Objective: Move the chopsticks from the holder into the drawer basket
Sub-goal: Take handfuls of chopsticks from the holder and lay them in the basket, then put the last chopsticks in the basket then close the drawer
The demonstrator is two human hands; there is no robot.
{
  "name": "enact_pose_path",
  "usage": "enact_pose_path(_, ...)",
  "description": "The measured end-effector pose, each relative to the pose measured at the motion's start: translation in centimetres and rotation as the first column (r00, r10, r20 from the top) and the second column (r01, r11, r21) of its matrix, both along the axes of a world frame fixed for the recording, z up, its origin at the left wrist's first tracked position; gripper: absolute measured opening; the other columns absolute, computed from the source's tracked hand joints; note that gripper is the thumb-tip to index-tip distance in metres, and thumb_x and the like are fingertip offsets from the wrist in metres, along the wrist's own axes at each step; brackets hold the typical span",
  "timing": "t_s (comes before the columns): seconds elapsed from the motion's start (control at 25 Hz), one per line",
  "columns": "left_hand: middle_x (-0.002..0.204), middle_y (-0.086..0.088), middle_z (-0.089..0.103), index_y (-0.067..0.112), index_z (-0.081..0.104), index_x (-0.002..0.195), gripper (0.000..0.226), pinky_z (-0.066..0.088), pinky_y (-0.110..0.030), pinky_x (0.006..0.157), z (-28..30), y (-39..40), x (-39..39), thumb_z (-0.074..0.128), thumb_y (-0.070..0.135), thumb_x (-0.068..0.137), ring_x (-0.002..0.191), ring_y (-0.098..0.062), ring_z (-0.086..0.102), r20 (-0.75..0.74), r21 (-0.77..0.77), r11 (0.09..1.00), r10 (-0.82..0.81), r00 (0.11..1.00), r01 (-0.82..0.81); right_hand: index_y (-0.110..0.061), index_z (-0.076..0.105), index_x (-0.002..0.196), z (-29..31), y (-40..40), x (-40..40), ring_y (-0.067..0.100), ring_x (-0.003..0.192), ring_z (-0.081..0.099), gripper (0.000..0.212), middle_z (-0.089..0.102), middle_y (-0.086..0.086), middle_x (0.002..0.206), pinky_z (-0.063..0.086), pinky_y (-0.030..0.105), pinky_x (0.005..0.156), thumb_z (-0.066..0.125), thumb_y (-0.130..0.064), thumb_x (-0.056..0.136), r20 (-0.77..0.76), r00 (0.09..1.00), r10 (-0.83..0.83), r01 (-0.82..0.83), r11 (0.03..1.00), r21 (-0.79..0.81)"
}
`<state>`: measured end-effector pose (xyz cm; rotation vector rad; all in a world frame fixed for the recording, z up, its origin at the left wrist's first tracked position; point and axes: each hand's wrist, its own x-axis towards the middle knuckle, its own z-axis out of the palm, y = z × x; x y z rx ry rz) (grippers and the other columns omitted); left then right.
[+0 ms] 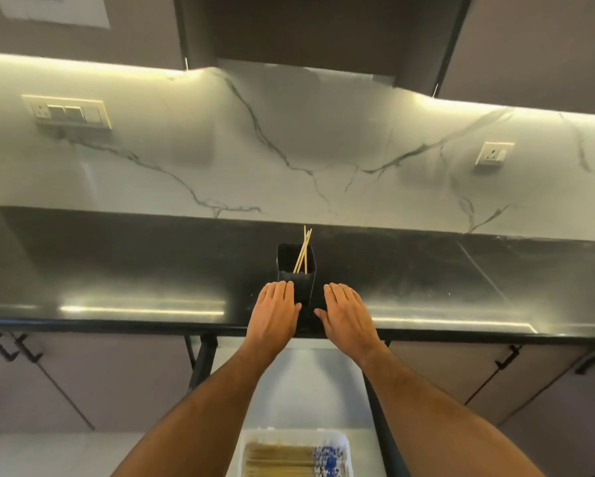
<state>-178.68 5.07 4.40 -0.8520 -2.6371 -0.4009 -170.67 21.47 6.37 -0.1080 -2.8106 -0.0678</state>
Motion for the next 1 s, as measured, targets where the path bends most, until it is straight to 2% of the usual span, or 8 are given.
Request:
enact_pose_path(0.12, 0.123, -0.007, 0.065, 0.011, 0.057, 0.130, 0.040, 0.043, -0.040, 0.110, 2.6, 2.2, -3.4, 0.056, 0.037, 0.100, 0.116, -0.023, 0.060, -0.074, 0.024, 1.000, -0.006, 0.997, 0.008, -0.007, 0.053, 0.138, 2.2, 1.6, -3.5, 0.027, 0.127, 0.057, 0.053, 0.062, 0.012, 0.136, 0.044, 0.040, 0.113, 0.056, -0.043, 0.100, -0.090, 0.996, 0.021, -0.020, 1.000, 0.005)
enact_pose_path(0.28, 0.123, -0.002, 0.063, 0.016, 0.056, 0.127, 0.031, 0.043, -0.036, 0.111, 4.1, 6.1, -8.7, 0.052, 0.033, 0.102, 0.115, -0.017, 0.058, -0.044, 0.041, 0.999, -0.011, 0.999, 0.013, -0.006, 0.059, 0.129, 3.3, 4.5, -9.1, 0.025, 0.116, 0.064, 0.046, 0.067, 0.011, 0.124, 0.052, 0.039, 0.103, 0.067, -0.036, 0.095, -0.148, 0.988, 0.051, -0.051, 0.999, 0.002)
enact_pose_path(0.36, 0.124, -0.001, 0.061, 0.016, 0.055, 0.128, 0.032, 0.043, -0.035, 0.110, 3.8, 8.1, -11.4, 0.051, 0.035, 0.102, 0.116, -0.017, 0.057, -0.006, 0.029, 1.000, -0.003, 1.000, 0.003, -0.007, 0.059, 0.128, 3.1, 5.8, -12.1, 0.024, 0.114, 0.063, 0.044, 0.067, 0.009, 0.123, 0.052, 0.038, 0.103, 0.067, -0.034, 0.095, -0.141, 0.988, 0.067, -0.071, 0.997, -0.026)
enact_pose_path(0.52, 0.122, -0.001, 0.061, 0.017, 0.055, 0.128, 0.039, 0.045, -0.032, 0.105, 1.9, 11.0, -15.6, 0.063, 0.038, 0.096, 0.112, -0.015, 0.056, 0.075, -0.062, 0.998, 0.012, 0.997, -0.008, -0.007, 0.059, 0.128, 1.6, 8.0, -17.4, 0.024, 0.112, 0.063, 0.040, 0.067, 0.009, 0.123, 0.053, 0.037, 0.101, 0.061, -0.035, 0.099, -0.124, 0.988, 0.095, -0.105, 0.992, -0.071)
enact_pose_path(0.68, 0.124, -0.005, 0.059, 0.014, 0.053, 0.129, 0.035, 0.048, -0.032, 0.100, -0.7, 12.6, -19.1, 0.062, 0.028, 0.098, 0.111, -0.018, 0.055, 0.144, -0.159, 0.987, 0.039, 0.989, -0.016, -0.011, 0.055, 0.132, -0.7, 9.2, -22.1, 0.021, 0.114, 0.059, 0.039, 0.063, 0.005, 0.127, 0.052, 0.035, 0.099, 0.054, -0.036, 0.102, -0.065, 0.993, 0.096, -0.107, 0.975, -0.195)
enact_pose_path(0.84, 0.116, -0.007, 0.064, 0.011, 0.060, 0.120, 0.021, 0.050, -0.033, 0.093, -2.3, 14.0, -21.2, 0.053, 0.018, 0.102, 0.104, -0.020, 0.058, 0.221, -0.156, 0.988, 0.046, 0.974, -0.012, -0.013, 0.052, 0.129, -2.5, 9.7, -25.6, 0.022, 0.112, 0.057, 0.037, 0.061, 0.005, 0.125, 0.052, 0.036, 0.096, 0.052, -0.037, 0.102, 0.013, 0.999, 0.033, -0.027, 0.949, -0.314)
enact_pose_path(1.0, 0.094, -0.007, 0.071, 0.008, 0.066, 0.102, 0.017, 0.047, -0.030, 0.066, -3.1, 15.2, -22.7, 0.050, 0.010, 0.097, 0.080, -0.021, 0.065, 0.334, -0.072, 0.997, 0.054, 0.941, -0.032, -0.016, 0.052, 0.114, -3.3, 9.7, -28.6, 0.024, 0.107, 0.057, 0.025, 0.062, 0.004, 0.113, 0.053, 0.038, 0.091, 0.061, -0.032, 0.098, 0.099, 0.995, -0.018, 0.072, 0.819, -0.570)
